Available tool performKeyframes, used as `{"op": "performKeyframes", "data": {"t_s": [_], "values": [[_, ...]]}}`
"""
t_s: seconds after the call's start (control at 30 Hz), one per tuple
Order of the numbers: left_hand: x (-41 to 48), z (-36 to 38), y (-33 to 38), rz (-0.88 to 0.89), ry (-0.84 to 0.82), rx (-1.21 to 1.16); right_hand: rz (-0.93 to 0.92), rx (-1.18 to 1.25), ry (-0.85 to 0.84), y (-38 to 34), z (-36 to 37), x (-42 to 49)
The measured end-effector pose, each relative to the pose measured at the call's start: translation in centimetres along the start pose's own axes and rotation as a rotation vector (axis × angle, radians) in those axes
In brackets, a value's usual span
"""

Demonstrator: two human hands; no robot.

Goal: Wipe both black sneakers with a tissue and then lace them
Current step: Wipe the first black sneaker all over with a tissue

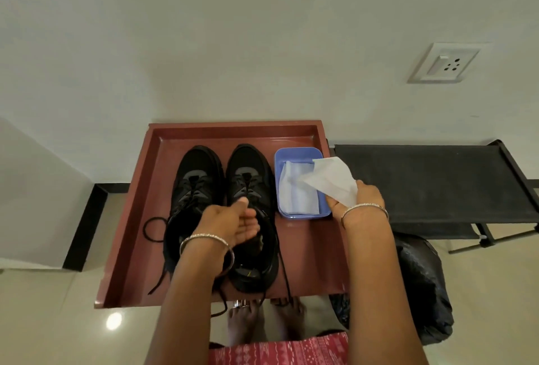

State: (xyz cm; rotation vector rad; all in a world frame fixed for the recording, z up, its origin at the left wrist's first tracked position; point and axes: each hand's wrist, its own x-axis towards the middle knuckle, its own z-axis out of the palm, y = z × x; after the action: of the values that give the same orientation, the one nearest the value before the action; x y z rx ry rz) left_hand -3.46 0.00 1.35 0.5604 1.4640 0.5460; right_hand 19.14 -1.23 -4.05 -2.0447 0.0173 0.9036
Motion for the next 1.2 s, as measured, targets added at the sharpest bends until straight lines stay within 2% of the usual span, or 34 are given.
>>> {"op": "performKeyframes", "data": {"t_s": [0.03,0.1,0.17,0.27,0.37,0.47,0.6,0.77,1.0,1.1,1.2], "values": [[-0.2,-0.3,-0.6,-0.050,-0.021,0.037,0.033,0.069,-0.010,-0.3,-0.2,-1.0],[0.2,-0.4,-1.4,-0.072,-0.006,0.038,0.188,0.501,-0.132,-0.9,-0.7,-2.3],[0.3,0.1,-1.7,-0.105,0.004,-0.066,0.180,0.682,-0.298,-0.6,-0.8,-2.5],[0.0,1.5,-1.8,-0.210,-0.019,-0.372,0.231,0.780,-0.309,-0.2,-0.9,-2.7],[0.1,2.8,-1.7,-0.227,0.008,-0.579,0.323,0.931,-0.418,-1.5,-1.5,-4.3],[0.8,3.9,-2.0,-0.190,0.056,-0.687,0.314,0.916,-0.484,-2.3,-1.4,-5.0],[2.2,4.2,-2.3,-0.157,0.000,-0.801,0.247,0.794,-0.566,-2.7,-0.7,-5.6],[4.0,4.9,-2.4,-0.097,-0.030,-0.812,0.027,0.588,-0.555,-2.1,0.0,-5.6],[3.1,4.1,-2.2,-0.125,-0.036,-0.867,-0.235,0.324,-0.465,-0.7,-0.3,-6.8],[1.1,3.0,-1.6,-0.080,-0.117,-0.929,-0.335,0.223,-0.364,-0.6,-1.0,-8.0],[-1.2,1.9,-0.9,0.005,-0.189,-0.956,-0.404,0.253,-0.320,-1.2,-2.3,-10.0]]}}
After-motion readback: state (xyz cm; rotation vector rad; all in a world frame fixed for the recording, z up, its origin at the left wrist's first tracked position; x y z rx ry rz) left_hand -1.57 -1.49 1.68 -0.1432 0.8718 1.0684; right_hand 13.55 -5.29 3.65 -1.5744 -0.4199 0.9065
